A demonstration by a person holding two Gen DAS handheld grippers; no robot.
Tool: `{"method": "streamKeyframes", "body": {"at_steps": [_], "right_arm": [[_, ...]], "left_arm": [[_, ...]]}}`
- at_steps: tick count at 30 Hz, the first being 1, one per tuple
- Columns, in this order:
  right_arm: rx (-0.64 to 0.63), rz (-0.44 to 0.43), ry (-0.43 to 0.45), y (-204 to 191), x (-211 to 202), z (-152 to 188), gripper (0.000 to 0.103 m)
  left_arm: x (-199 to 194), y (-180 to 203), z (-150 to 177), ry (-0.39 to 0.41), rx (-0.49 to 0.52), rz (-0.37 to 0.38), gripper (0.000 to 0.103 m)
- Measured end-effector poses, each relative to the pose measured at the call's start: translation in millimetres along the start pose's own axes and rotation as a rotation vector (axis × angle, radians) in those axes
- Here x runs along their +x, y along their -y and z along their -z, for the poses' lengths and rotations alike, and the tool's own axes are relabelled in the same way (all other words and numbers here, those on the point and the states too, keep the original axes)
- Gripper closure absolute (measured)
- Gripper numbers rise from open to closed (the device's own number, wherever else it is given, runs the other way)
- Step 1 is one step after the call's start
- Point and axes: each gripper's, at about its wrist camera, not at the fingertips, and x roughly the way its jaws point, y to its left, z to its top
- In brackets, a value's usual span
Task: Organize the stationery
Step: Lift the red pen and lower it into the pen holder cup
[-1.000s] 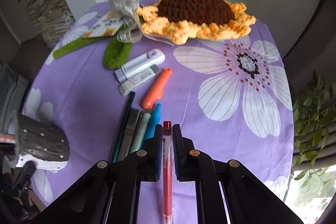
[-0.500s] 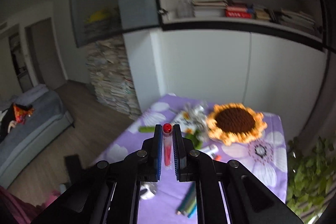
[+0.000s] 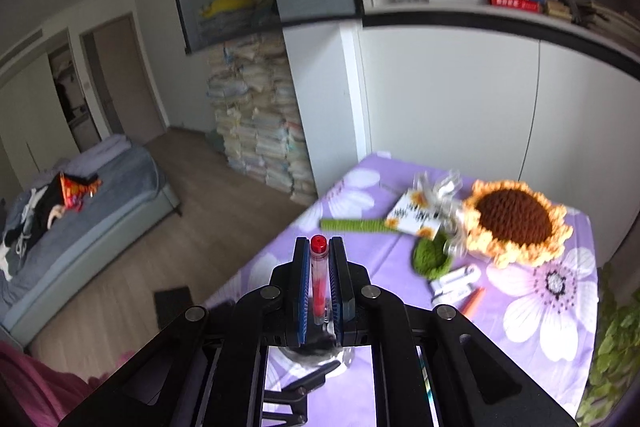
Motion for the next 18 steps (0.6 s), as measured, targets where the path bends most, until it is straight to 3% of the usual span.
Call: {"method": "streamKeyframes", "body": {"at_steps": [9, 18], "right_arm": [[0.035, -0.009, -0.158, 8.9, 43.7, 22.9, 0.093], [0.081, -0.05, -0.19, 13.9, 47.9, 31.0, 0.093]], "left_arm": [[-0.1, 0.8, -0.8, -0.002, 0.002, 0.001, 0.032], [0.9, 2.6, -1.5, -0.001, 0.0, 0.0, 0.032]]}}
